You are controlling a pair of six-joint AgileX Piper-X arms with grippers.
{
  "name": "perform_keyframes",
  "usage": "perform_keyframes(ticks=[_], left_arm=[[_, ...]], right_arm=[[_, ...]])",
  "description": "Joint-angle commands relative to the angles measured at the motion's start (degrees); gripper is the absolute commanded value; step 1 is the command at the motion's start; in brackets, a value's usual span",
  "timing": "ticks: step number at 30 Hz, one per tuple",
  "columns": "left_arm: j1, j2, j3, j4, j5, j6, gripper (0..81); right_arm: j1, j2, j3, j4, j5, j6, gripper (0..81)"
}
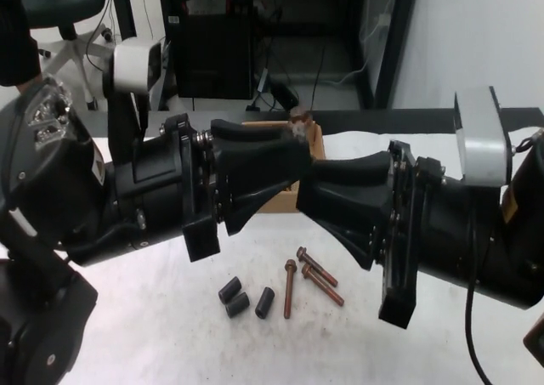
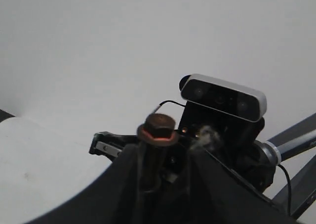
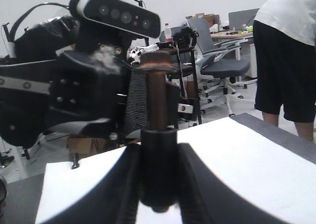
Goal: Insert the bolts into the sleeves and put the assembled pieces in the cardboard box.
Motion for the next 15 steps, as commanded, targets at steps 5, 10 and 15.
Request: perform_keyframes(ticks=[5,10,15], left_arm=[[-0.5,-0.2,0.1,-0.2,2.4,-1.6,41.0],[-0.5,-0.2,0.1,-0.2,2.4,-1.6,41.0],[-0.2,-0.2,0.1,-0.2,1.9,-1.5,41.0]], right_arm=[[-0.5,-0.5,-0.9,-1.5,2.4,0.0,0.9],[-0.5,-0.5,-0.9,-1.5,2.4,0.0,0.9],[-0.5,-0.5,-0.9,-1.5,2.4,0.0,0.9]])
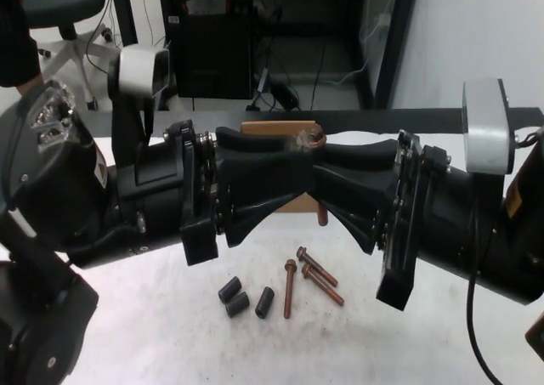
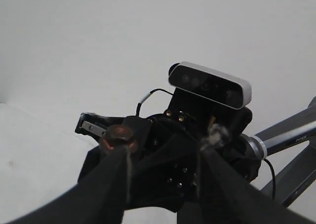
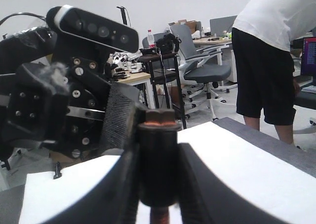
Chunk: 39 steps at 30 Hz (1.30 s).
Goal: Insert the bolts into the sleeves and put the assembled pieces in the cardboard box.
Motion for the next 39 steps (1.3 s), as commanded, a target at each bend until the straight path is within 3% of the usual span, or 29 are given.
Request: perform_keyframes(ticks=[1,9,16,26,34,39], left_arm=[[0.4,-0.2,0.0,-0.5,-0.4,-0.3,41.0],[6.4,-0.2,0.0,-1.1,-9.1,2.5,38.4],[9.4,-0.3,0.0,-1.1,-12.4,2.5,0.7],[9.9,-0.3,0.0,12.8,-24.5,2.6,0.2],[9.9,-0.3,0.0,32.5,-28.3,6.7,0.2],[9.9,-0.3,0.0,37.4,-31.7,7.7,0.2]], right_arm=[[-0.2,-0.5,-0.7,-1.2,0.0,0.0,0.9],[-0.1,-0.5,-0.9,-0.7,1.8,0.0,0.9],[-0.7,-0.5,-5.3,11.0,17.1,0.0,0.9],[-6.9,10.7,-29.9,49.2,19.5,-2.2,0.9],[-10.3,29.7,-54.4,69.2,19.3,-2.2,0.9],[-11.0,40.5,-66.0,75.1,19.3,-2.2,0.9]])
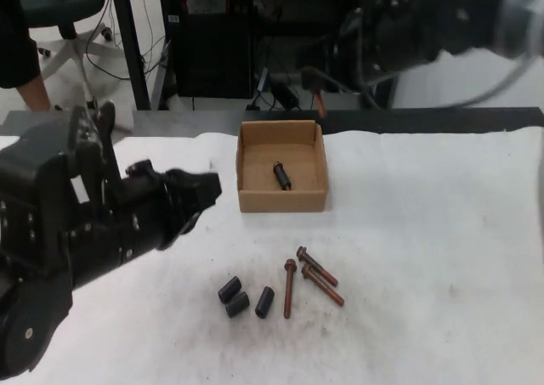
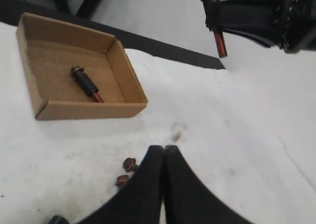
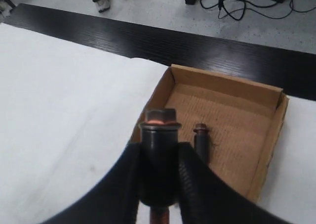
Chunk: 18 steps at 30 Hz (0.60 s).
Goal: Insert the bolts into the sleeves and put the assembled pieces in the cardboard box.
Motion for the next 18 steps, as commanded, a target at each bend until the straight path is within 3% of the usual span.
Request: perform_keyframes(ticks=[1,18], left_arm=[[0.2,-0.3,0.0,2.9,-3.9,1.2,0.2],[0.2,-0.3,0.3,7.1,-5.6,1.2,0.2]], right_arm=[[-0.3,4.7,-5.8,3.3,-0.3,-0.3,0.9],[-2.1,27.8,-26.0,8.4,-0.3,4.1,0.9]])
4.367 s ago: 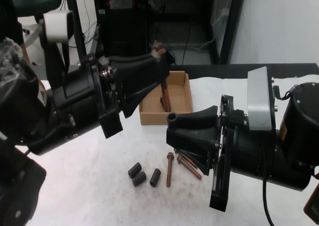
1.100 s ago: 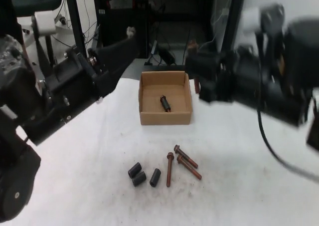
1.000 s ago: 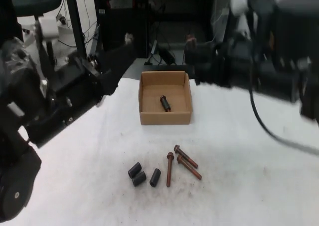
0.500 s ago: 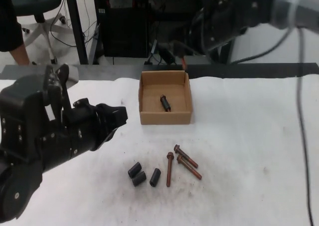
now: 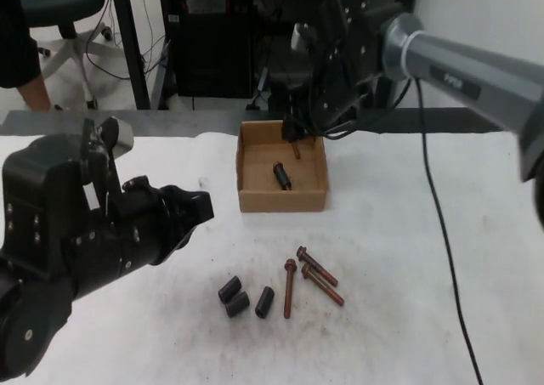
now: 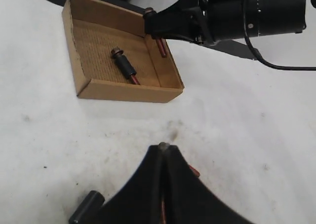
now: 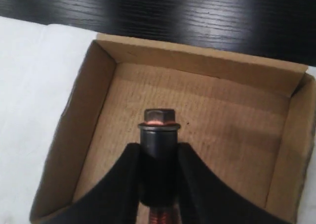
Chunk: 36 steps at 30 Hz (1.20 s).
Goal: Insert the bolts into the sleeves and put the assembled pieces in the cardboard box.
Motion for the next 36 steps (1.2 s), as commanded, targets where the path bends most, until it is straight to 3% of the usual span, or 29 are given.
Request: perform_keyframes(ticks=[1,8,10,15,17,19,21,23,25,29,32,36], left_arm=[[0.2,-0.3,0.0,2.0,-0.5,0.1,0.2],[0.2,-0.3,0.0,4.6,-0.5,4.3,0.2],[0.2,-0.3,0.0,4.7,-0.5,6.1,0.2],[0.2,-0.3,0.0,4.7,-0.5,7.0,0.2],[0.2,-0.3,0.0,4.7,-0.2,7.0,0.2],[0.2,-0.3,0.0,4.7,1.0,7.0,0.2],[0.2,-0.3,0.0,4.7,2.6,7.0,0.2],[0.2,-0.3,0.0,4.7,3.7,7.0,0.2],[0.2,-0.3,0.0,4.7,4.3,7.0,0.2],[0.2,-0.3,0.0,4.7,6.8,8.8,0.2],[0.1,-0.3,-0.3,4.7,14.6,13.3,0.2],[-0.3,-0.3,-0.3,5.8,18.1,13.8,0.2]], right_arm=[[-0.5,1.2,-2.8,-0.3,-0.4,0.4,0.9],[-1.0,2.9,-3.9,-1.5,-0.4,0.4,0.3],[-1.1,2.9,-4.0,-2.0,-0.7,0.2,6.7],[-1.3,2.4,-4.2,-2.0,-2.1,0.2,34.7],[-1.3,2.2,-4.2,-2.0,-2.1,0.2,40.6],[-1.3,2.2,-4.3,-1.9,-2.1,0.2,39.0],[-1.3,1.7,-4.3,-1.0,-2.1,0.2,31.4],[-1.3,0.7,-4.3,0.5,-2.1,0.2,18.8],[-1.4,-0.8,-4.3,2.8,-2.1,0.2,0.9],[-1.9,-4.0,-4.3,7.5,-2.0,-0.2,0.3],[-2.4,-7.6,-4.1,13.4,-2.0,-0.5,0.3],[-2.7,-13.8,-2.5,20.0,-2.0,-6.9,0.3]])
